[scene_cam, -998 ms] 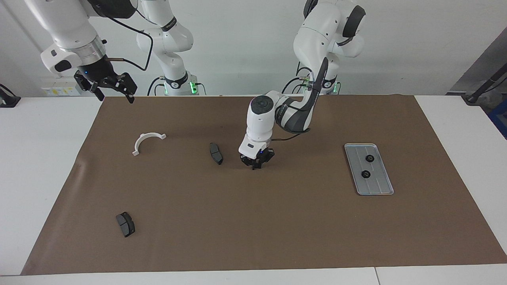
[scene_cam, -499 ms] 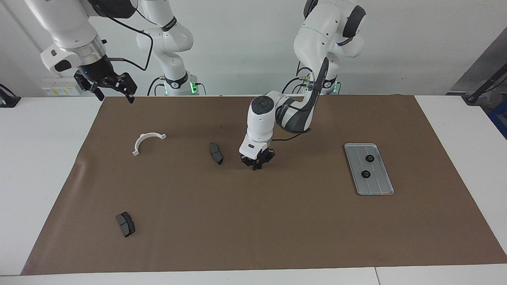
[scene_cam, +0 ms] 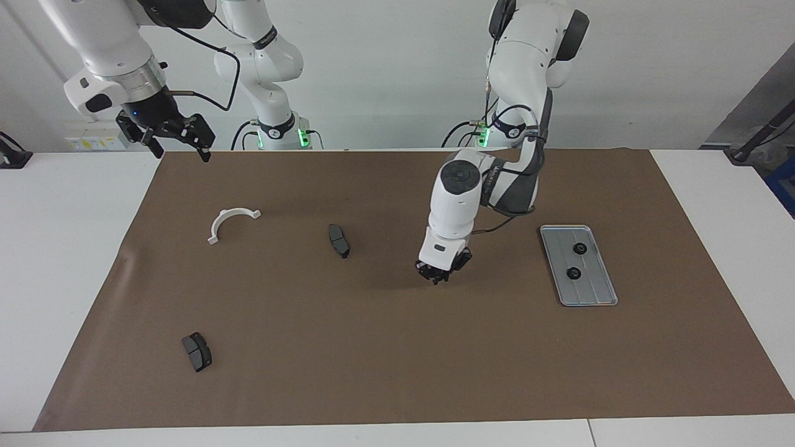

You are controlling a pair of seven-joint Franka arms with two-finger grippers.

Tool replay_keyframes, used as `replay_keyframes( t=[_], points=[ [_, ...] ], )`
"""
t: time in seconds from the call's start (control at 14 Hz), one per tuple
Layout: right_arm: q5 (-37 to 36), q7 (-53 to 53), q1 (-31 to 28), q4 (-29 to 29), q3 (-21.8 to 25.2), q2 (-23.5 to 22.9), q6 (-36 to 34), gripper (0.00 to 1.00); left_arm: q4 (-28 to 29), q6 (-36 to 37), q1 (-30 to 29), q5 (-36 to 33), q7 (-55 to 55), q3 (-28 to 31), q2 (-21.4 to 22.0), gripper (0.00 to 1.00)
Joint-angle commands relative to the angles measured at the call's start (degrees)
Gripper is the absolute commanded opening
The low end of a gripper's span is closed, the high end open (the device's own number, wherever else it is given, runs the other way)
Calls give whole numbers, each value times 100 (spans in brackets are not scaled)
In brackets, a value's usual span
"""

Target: Pick bearing gear from pile to tray

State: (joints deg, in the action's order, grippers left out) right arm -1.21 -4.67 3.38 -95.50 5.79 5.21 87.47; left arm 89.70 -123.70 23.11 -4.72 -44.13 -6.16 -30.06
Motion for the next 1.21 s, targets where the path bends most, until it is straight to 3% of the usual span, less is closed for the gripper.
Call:
replay_keyframes(
  t=[0.0, 0.5, 0.86, 1.14],
  points=[
    [15, 150, -12, 49, 1, 15, -90, 100, -14, 381, -665, 330, 1078, -78, 193, 5],
    [15, 150, -12, 49, 1, 15, -90, 100, 320, 707, -1975, 543, 3329, -70, 483, 5],
    [15, 150, -12, 49, 1, 15, -90, 100, 1093, 681, -2907, 622, 5289, -70, 782, 6],
    [15, 150, -12, 49, 1, 15, -90, 100, 1629, 707, -3163, 622, 5802, -70, 1115, 6]
  ],
)
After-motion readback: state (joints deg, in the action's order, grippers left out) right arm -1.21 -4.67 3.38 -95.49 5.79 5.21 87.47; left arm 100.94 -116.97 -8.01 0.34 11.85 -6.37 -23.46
